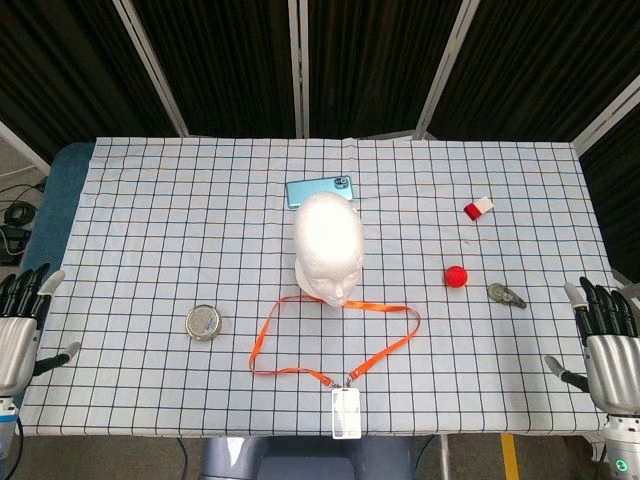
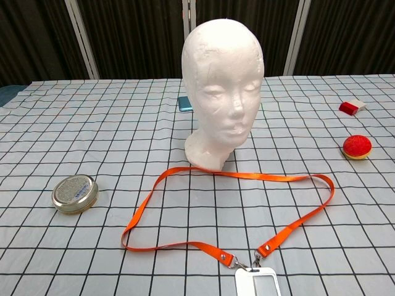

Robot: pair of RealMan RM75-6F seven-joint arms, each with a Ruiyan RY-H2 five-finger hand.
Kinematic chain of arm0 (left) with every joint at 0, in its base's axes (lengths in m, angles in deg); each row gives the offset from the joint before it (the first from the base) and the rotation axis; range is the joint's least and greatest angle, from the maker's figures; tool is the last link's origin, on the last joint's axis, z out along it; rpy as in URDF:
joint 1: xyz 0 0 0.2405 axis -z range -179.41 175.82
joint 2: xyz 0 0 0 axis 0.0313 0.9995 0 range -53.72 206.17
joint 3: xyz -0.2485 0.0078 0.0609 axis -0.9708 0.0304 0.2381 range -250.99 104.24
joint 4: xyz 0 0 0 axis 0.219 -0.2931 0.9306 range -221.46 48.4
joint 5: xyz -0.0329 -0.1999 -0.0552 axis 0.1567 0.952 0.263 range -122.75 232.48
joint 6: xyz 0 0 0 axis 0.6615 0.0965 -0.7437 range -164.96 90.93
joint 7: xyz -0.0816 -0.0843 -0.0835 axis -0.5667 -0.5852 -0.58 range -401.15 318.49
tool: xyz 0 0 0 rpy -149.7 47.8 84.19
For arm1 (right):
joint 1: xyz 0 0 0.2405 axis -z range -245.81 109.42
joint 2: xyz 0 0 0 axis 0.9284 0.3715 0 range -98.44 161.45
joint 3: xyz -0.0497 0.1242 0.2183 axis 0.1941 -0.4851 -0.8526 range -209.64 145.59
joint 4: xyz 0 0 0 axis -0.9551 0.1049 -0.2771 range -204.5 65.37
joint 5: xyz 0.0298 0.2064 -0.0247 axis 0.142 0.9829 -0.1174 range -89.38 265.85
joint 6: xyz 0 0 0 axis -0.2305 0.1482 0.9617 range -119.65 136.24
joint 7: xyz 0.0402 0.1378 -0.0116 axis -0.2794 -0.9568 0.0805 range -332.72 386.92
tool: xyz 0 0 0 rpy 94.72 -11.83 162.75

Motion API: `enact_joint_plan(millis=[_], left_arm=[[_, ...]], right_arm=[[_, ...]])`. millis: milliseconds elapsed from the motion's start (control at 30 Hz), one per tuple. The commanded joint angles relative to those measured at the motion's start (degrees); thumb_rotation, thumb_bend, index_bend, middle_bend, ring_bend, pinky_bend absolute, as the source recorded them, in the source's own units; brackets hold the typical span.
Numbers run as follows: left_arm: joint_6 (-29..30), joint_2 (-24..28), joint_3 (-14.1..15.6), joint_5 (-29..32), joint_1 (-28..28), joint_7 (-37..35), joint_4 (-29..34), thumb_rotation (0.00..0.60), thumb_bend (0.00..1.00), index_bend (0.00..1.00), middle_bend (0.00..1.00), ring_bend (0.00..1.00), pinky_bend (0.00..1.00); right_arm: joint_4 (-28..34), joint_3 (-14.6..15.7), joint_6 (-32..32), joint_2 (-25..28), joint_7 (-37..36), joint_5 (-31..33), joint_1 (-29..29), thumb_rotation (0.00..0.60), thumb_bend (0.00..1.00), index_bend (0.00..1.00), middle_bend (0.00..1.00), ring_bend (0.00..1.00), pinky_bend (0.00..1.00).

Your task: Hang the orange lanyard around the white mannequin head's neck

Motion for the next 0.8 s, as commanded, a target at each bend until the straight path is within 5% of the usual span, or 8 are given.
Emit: enact_joint_plan(millis=[33, 333, 667, 800], left_arm=[[0.02, 0.04, -0.07, 0.08, -0.01, -0.10, -0.02, 0.600, 0.00, 0.00, 0.00, 0.00, 0.00], [-0.33, 0.03, -0.38, 0.74, 0.13, -0.49, -0.36, 0.600, 0.00, 0.00, 0.00, 0.00, 0.00], [-2.54, -2.04, -1.41, 3.79, 1.44, 2.54, -2.23, 0.600, 0.00, 0.00, 0.00, 0.00, 0.00], [-3.71, -2.86, -1.89, 5.64, 1.98, 3.39, -3.04, 0.600, 0.00, 0.00, 0.00, 0.00, 0.00]], right_arm=[[-0.01, 0.10, -0.15, -0.06, 0.09, -0.04, -0.05, 0.600, 0.00, 0.01, 0.00, 0.00, 0.00], [0.07, 1.10, -5.19, -0.77, -0.45, 1.03, -1.79, 0.600, 0.00, 0.04, 0.00, 0.00, 0.00], [-2.86, -2.57, -28.80, -4.47, -4.67, 6.05, -16.95, 0.600, 0.11, 0.40, 0.00, 0.00, 0.00], [-5.49, -3.91, -35.40, -9.21, -0.47, 10.96, -21.62, 0.600, 0.16, 0.45, 0.00, 0.00, 0.00]])
